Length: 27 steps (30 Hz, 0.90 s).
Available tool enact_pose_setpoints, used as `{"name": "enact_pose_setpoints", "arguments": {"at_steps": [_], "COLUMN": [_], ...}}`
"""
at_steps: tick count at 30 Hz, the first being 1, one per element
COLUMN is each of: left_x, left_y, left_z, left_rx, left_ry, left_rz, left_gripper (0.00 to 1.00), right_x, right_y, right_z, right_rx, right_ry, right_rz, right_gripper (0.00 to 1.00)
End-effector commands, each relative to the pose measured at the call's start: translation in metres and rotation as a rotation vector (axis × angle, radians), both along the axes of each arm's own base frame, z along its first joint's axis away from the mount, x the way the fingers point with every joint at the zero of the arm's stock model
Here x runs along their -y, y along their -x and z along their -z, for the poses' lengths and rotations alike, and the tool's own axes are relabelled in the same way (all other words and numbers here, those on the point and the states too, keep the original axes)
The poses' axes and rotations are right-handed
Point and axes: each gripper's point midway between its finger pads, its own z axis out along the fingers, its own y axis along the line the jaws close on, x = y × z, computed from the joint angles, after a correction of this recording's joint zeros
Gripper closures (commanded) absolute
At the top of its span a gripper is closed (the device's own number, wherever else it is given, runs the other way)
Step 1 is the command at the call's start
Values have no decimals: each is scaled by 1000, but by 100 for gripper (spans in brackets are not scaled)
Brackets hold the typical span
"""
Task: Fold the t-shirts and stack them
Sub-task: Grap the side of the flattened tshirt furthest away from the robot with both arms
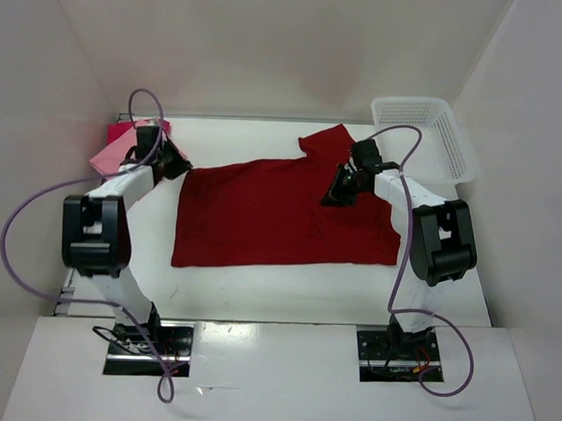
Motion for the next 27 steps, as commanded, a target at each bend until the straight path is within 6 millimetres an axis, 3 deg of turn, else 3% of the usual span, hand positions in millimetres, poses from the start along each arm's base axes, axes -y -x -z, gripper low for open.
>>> {"name": "enact_pose_setpoints", "arguments": {"at_steps": [1,3,4,5,7,9,13,14,15,16,18,19,20,24,27], "left_x": [21,20,14,9,-10,-15,-16,-13,-6,-3,4,7,8,11,9], "left_y": [7,19,31,33,34,28,6,2,1,-4,-1,-2,4,5,10], "left_z": [-89,-94,-91,-94,-91,-85,-64,-56,-27,-23,8,11,26,41,49], "left_rx": [262,295,286,284,270,246,200,177,101,86,9,10,-21,-60,-91], "left_ry": [-38,-82,-100,-119,-134,-135,-134,-121,-93,-78,-40,-18,-6,10,-2], "left_rz": [39,42,16,-12,-60,-69,-67,-50,-14,3,18,26,17,30,29], "left_gripper": [86,63,37,30,24,24,33,35,37,39,46,47,49,63,65], "right_x": [-4,-3,-3,-3,-3,-3,-3,-3,-3,-3,-3,-3,-3,-1,0], "right_y": [-16,-13,-11,-11,-11,-11,-13,-13,-13,-13,-13,-11,-11,-6,-7], "right_z": [-27,-20,-17,-17,-17,-13,-16,-16,-16,-16,-20,-17,-17,-11,-10], "right_rx": [99,81,72,72,72,63,72,76,76,76,87,78,78,60,62], "right_ry": [-29,-25,-23,-23,-23,-21,-23,-19,-19,-19,-21,-19,-19,-15,-8], "right_rz": [-15,-15,-15,-15,-15,-14,-15,-22,-22,-22,-22,-22,-22,-22,-17], "right_gripper": [86,86,86,86,86,86,86,86,86,86,85,85,85,85,85]}}
